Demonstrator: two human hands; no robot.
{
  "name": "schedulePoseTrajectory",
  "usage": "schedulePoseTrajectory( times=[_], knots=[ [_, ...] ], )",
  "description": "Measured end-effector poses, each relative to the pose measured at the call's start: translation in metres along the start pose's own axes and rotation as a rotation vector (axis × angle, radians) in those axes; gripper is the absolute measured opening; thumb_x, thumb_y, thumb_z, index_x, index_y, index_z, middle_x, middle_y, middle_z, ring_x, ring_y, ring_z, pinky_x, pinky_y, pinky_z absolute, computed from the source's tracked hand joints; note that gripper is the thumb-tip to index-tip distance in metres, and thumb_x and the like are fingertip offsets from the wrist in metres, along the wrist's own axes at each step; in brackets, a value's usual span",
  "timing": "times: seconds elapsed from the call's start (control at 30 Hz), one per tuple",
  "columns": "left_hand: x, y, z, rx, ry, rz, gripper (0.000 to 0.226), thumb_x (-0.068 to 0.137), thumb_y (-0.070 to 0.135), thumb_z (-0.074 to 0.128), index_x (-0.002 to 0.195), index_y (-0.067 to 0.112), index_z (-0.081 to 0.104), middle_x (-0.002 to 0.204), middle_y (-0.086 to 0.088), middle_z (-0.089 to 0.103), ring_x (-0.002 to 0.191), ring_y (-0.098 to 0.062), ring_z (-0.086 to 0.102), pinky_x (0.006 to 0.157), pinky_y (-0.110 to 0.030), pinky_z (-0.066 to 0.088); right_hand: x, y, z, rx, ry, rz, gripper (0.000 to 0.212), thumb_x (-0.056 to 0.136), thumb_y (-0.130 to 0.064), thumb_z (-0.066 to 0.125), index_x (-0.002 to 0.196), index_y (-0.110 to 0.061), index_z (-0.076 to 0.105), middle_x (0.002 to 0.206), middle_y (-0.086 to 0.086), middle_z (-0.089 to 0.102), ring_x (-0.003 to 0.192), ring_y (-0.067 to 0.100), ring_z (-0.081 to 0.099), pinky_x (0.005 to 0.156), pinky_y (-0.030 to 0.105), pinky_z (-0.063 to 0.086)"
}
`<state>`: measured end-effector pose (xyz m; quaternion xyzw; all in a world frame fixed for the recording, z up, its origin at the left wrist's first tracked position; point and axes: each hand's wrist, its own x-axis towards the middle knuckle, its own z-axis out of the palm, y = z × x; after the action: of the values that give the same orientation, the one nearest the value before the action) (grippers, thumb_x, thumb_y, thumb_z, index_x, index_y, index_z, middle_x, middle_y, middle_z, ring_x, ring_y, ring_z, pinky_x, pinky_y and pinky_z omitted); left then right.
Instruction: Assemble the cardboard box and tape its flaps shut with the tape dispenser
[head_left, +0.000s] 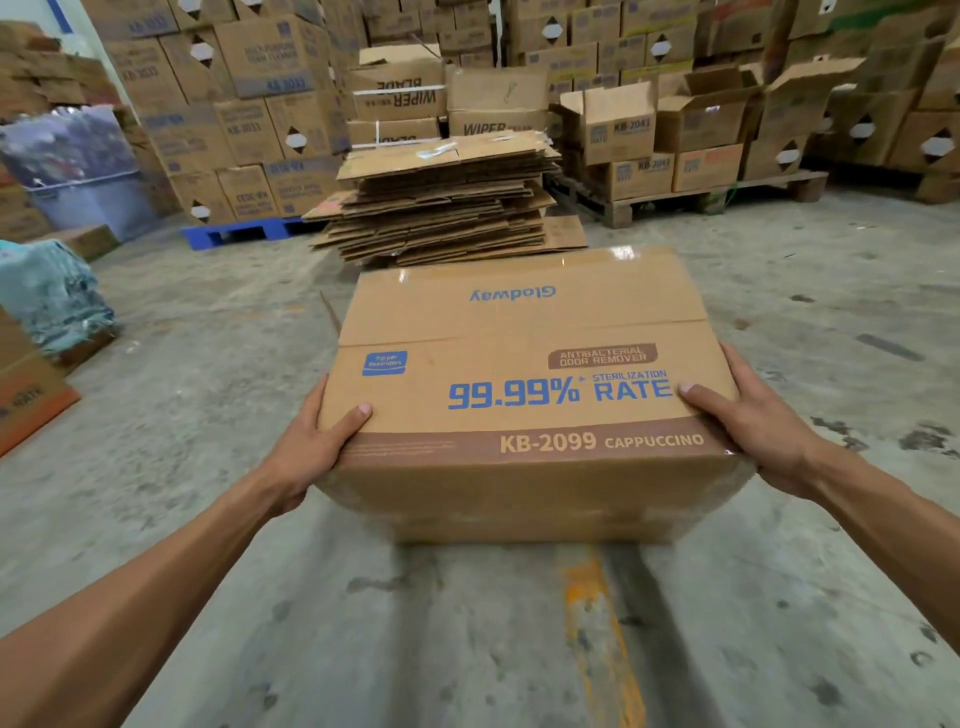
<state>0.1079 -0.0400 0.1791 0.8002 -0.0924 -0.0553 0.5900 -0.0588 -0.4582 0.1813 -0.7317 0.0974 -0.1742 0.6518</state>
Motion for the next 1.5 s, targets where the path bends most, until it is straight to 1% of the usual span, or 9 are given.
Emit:
schedulePoseTrajectory(
  times=[0.1, 0.2, 0.3, 0.6, 0.73, 0.9, 1.03, 1.17, 1.5],
  knots=[
    [-0.024, -0.008, -0.001, 0.026, 0.108, 0.08, 0.086, 0.091, 0.037, 0.064, 0.153, 0.042, 0.004, 0.133, 0.031, 0.042, 0.112, 0.006, 0.051, 0.098, -0.022, 0.038, -0.006, 0.01, 0.014, -0.072, 0.079, -0.112, 0.051, 0.094, -0.013, 0.061, 0.133, -0.04, 0.042, 0.124, -0.016, 0.061, 0.1, -0.009, 0.062, 0.078, 0.008, 0.049],
    [-0.05, -0.042, -0.004, 0.094, 0.192, 0.079, 0.092, 0.086, 0.039, 0.068, 0.151, 0.047, 0.004, 0.145, 0.023, 0.038, 0.121, 0.001, 0.049, 0.108, -0.03, 0.037, -0.019, 0.039, 0.032, -0.19, 0.068, -0.131, 0.073, 0.094, -0.017, 0.062, 0.153, -0.035, 0.021, 0.149, -0.03, 0.035, 0.128, -0.011, 0.043, 0.107, 0.024, 0.036],
    [-0.068, -0.061, -0.004, 0.124, 0.249, 0.058, 0.092, 0.085, 0.038, 0.07, 0.151, 0.047, 0.006, 0.145, 0.022, 0.038, 0.122, 0.0, 0.048, 0.106, -0.027, 0.037, -0.028, 0.05, 0.045, -0.283, 0.081, -0.169, 0.075, 0.095, -0.017, 0.059, 0.149, -0.042, 0.015, 0.133, -0.055, 0.027, 0.121, -0.024, 0.038, 0.103, 0.018, 0.03],
    [-0.096, -0.081, 0.008, 0.18, 0.282, -0.006, 0.097, 0.085, 0.04, 0.07, 0.15, 0.049, -0.002, 0.145, 0.017, 0.042, 0.12, -0.007, 0.052, 0.103, -0.029, 0.042, -0.043, 0.068, 0.045, -0.28, -0.038, -0.155, 0.079, 0.094, -0.018, 0.06, 0.153, -0.038, 0.011, 0.154, -0.019, 0.033, 0.139, 0.003, 0.038, 0.112, 0.03, 0.035],
    [-0.094, -0.093, 0.003, 0.159, 0.249, -0.106, 0.092, 0.084, 0.033, 0.073, 0.151, 0.043, 0.012, 0.141, 0.016, 0.049, 0.12, -0.009, 0.052, 0.105, -0.032, 0.041, -0.047, 0.078, 0.054, -0.246, -0.088, 0.011, 0.072, 0.094, -0.003, 0.059, 0.148, -0.031, 0.021, 0.141, -0.005, 0.052, 0.121, 0.005, 0.058, 0.098, 0.042, 0.051],
    [-0.085, -0.094, 0.005, 0.089, 0.211, -0.193, 0.07, 0.09, 0.008, 0.063, 0.146, 0.033, 0.028, 0.133, 0.01, 0.053, 0.114, -0.013, 0.053, 0.095, -0.031, 0.045, -0.033, 0.082, 0.059, -0.212, -0.094, 0.23, 0.065, 0.089, -0.01, 0.068, 0.136, -0.034, 0.03, 0.118, -0.003, 0.055, 0.096, 0.001, 0.064, 0.051, 0.013, 0.053],
    [-0.078, -0.099, 0.006, 0.048, 0.185, -0.251, 0.065, 0.093, 0.004, 0.058, 0.144, 0.033, 0.031, 0.127, 0.011, 0.052, 0.113, -0.013, 0.049, 0.091, -0.031, 0.042, -0.016, 0.097, 0.056, -0.185, -0.065, 0.382, 0.076, 0.07, -0.035, 0.081, 0.129, -0.05, 0.036, 0.133, 0.007, 0.051, 0.114, 0.029, 0.058, 0.081, 0.046, 0.058],
    [-0.082, -0.098, 0.01, 0.075, 0.142, -0.387, 0.062, 0.094, 0.004, 0.05, 0.145, 0.031, 0.03, 0.121, 0.007, 0.053, 0.111, -0.022, 0.056, 0.088, -0.035, 0.047, -0.024, 0.095, 0.07, -0.132, -0.092, 0.493, 0.056, 0.094, -0.012, 0.061, 0.138, -0.027, 0.031, 0.128, 0.0, 0.055, 0.099, 0.017, 0.059, 0.074, 0.034, 0.048],
    [-0.088, -0.113, 0.053, 0.285, 0.138, -0.653, 0.078, 0.092, 0.019, 0.05, 0.153, 0.005, 0.003, 0.154, -0.013, 0.029, 0.137, -0.032, 0.035, 0.114, -0.039, 0.031, -0.04, 0.09, 0.103, -0.254, -0.065, 0.736, 0.064, 0.095, -0.033, 0.056, 0.149, -0.012, 0.03, 0.151, 0.006, 0.04, 0.138, 0.029, 0.037, 0.109, 0.053, 0.034]
  ],
)
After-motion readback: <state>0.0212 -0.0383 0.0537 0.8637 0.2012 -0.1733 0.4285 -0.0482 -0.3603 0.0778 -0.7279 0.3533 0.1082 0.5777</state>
